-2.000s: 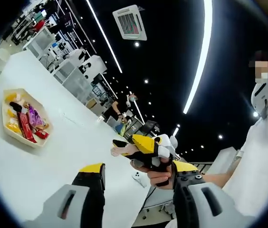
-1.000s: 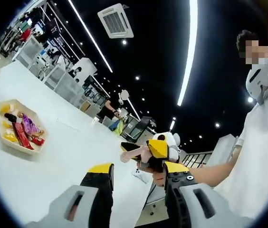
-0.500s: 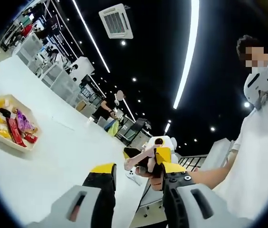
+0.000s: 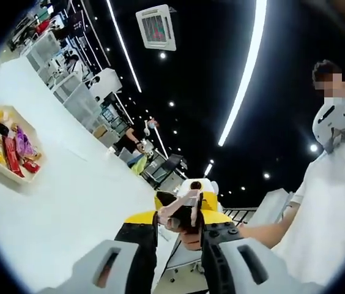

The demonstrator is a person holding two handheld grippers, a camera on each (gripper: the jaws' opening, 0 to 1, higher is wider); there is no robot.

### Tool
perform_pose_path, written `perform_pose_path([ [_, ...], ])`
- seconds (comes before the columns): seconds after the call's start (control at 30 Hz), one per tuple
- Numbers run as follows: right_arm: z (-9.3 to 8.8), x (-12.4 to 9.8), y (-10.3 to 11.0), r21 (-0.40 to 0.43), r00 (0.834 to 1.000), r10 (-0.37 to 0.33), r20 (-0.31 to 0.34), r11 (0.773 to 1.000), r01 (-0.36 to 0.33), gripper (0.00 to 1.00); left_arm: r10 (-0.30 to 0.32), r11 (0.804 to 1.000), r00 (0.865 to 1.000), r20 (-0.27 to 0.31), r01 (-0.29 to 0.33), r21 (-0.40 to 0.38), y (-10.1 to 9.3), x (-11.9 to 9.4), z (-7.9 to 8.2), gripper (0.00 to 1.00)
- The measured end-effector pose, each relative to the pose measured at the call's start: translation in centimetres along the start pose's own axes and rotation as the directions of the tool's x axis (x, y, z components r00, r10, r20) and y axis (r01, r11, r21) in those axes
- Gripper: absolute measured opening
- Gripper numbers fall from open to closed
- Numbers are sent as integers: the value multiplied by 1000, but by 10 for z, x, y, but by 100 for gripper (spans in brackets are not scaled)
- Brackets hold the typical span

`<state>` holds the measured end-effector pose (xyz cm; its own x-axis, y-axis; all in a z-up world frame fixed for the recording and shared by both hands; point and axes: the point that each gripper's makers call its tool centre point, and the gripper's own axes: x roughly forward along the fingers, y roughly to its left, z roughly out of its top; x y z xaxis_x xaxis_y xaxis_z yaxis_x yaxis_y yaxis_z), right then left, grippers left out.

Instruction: Place the target food into the container with the food tongs after gripping and lifting it, then release it inside without dropping or visibly crushing the food.

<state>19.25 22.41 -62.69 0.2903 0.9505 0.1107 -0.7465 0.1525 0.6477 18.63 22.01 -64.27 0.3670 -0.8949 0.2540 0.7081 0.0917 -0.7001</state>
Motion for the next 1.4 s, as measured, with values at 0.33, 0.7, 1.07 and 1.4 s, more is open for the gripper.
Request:
perform_pose_path([
  [0.33,-9,5,1,-2,997,25,-73,1000,-25,18,-9,1000,1000,-23,9,-26,2,-8,-4,8],
  [0.7,-12,0,-8,12,994,-14,-111,1000,16,17,-14,1000,1000,-23,14,-6,6,-9,-1,3],
  [1.07,-2,-4,-11,71,997,-16,-72,997,21,18,-10,1000,1000,-19,9,-22,9,-11,0,3],
  [1.4,-5,-7,-15,145,998,-24,-53,989,32,19,7,999,999,-32,-9,-49,11,-18,-4,9],
])
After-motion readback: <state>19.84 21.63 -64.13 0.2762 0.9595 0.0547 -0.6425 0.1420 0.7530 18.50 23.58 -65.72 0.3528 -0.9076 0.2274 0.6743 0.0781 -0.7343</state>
